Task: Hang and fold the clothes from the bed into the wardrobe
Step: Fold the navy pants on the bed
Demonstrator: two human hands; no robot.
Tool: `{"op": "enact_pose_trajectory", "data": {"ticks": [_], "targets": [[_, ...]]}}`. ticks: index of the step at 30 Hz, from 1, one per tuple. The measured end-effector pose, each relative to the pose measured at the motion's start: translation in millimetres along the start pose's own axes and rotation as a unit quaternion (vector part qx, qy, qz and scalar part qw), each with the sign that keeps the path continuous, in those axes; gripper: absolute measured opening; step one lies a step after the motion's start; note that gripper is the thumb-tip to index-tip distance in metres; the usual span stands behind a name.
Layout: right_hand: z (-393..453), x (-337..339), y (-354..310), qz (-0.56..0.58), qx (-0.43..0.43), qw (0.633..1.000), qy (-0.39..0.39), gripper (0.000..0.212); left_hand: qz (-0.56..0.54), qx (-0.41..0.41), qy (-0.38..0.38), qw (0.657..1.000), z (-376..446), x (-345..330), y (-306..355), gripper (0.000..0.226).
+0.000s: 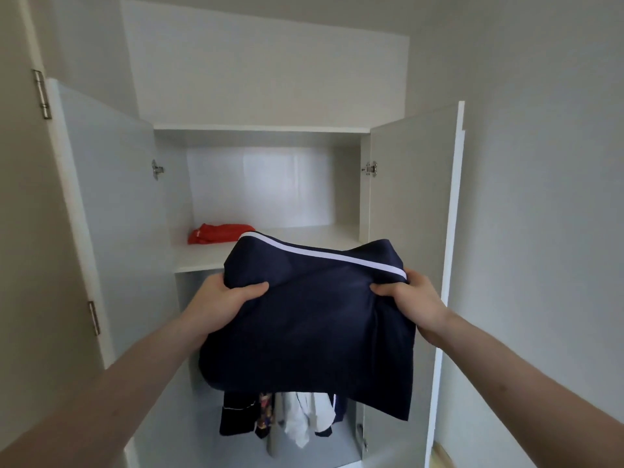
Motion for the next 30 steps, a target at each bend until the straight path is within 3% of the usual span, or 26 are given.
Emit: {"op": "enact_pose_trajectory", "data": {"ticks": [9, 15, 24, 30], "targets": [[161.2, -27.5, 20.7, -0.004, 0.000, 1.000, -0.009, 0.024, -0.015, 0.021, 0.008, 1.000, 145.2, -8.8, -27.5, 0.035], [279.7, -37.2, 29.3, -0.002, -0.023, 1.000, -0.013, 0.019, -0.032, 0.047, 0.018, 0.998, 252.0, -23.7, -41.8, 0.060], [428.3, -62.1, 54.2, -0.034, -0.049, 0.998, -0.028, 0.020, -0.052, 0.092, 0.031, 0.994, 380.3, -37.1, -84.0, 0.041], [519.7, -81.1, 69.2, -0.059, -0.055, 0.997, 0.005, 0.017, -0.043, 0.113, 0.009, 0.993, 472.9, -39.1, -96.8, 0.046]]}}
Point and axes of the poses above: each hand's wrist, its own z-axis towards the middle knuckle, its own x-axis out of the back of the hand, y = z × x, the point moved 1 cm from there along z, towards the middle knuckle, and after that the axes turned 8 degrees about -z, right-handed, at the moved point
